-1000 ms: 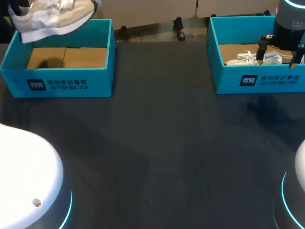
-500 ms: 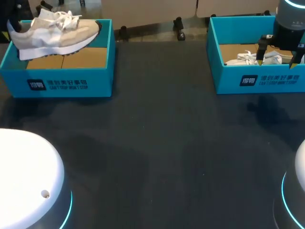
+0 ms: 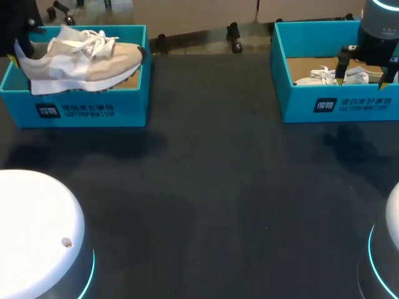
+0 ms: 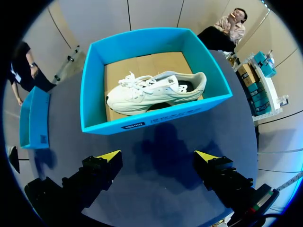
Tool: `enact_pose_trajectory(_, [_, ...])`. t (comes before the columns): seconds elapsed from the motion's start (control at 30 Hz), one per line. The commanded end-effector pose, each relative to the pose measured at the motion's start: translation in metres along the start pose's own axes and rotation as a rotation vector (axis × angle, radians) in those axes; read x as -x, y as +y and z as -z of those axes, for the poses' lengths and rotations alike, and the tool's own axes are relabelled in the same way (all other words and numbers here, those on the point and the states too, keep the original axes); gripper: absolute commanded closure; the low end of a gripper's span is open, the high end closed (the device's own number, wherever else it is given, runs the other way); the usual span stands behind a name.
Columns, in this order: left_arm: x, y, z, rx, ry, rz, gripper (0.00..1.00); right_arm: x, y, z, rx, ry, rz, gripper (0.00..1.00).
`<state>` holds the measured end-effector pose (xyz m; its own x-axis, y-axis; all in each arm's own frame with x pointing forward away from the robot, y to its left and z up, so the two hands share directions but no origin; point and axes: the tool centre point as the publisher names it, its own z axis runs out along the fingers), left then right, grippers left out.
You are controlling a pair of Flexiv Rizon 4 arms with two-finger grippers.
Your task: Take the shoe out of the shoebox, open the shoe tongue, remove and reinsert the insole, then place the shoe into the shoebox
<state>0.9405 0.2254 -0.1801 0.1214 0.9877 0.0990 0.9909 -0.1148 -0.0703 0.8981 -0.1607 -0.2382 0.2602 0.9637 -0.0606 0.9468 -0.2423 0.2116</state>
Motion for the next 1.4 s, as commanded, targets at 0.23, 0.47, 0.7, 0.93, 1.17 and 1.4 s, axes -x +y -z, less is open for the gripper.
enact_pose_trajectory(0.23, [0.041,-0.041,0.001,0.046,0.025,-0.049,1.00,0.000,-0.001,0.000,0.003,0.001,-0.001,0.00])
enact_pose_trajectory(0.47, [0.068,-0.065,-0.003,0.015,0.025,-0.091,1.00,0.000,-0.001,0.000,0.003,0.001,-0.001,0.00])
enact_pose_trajectory(0.7, [0.098,-0.093,-0.006,-0.008,0.011,-0.145,1.00,0.000,-0.001,0.000,0.003,0.001,-0.001,0.00])
enact_pose_trajectory(0.93, [0.133,-0.113,-0.012,0.038,0.028,-0.151,1.00,0.000,-0.001,0.000,0.003,0.001,-0.001,0.00])
enact_pose_trajectory(1.17, [0.167,-0.115,-0.018,0.013,0.028,-0.140,1.00,0.000,-0.001,0.000,0.003,0.001,-0.001,0.00])
enact_pose_trajectory(1.4, [0.195,-0.117,-0.019,0.009,0.028,-0.076,1.00,0.000,-0.001,0.000,0.003,0.001,-0.001,0.00])
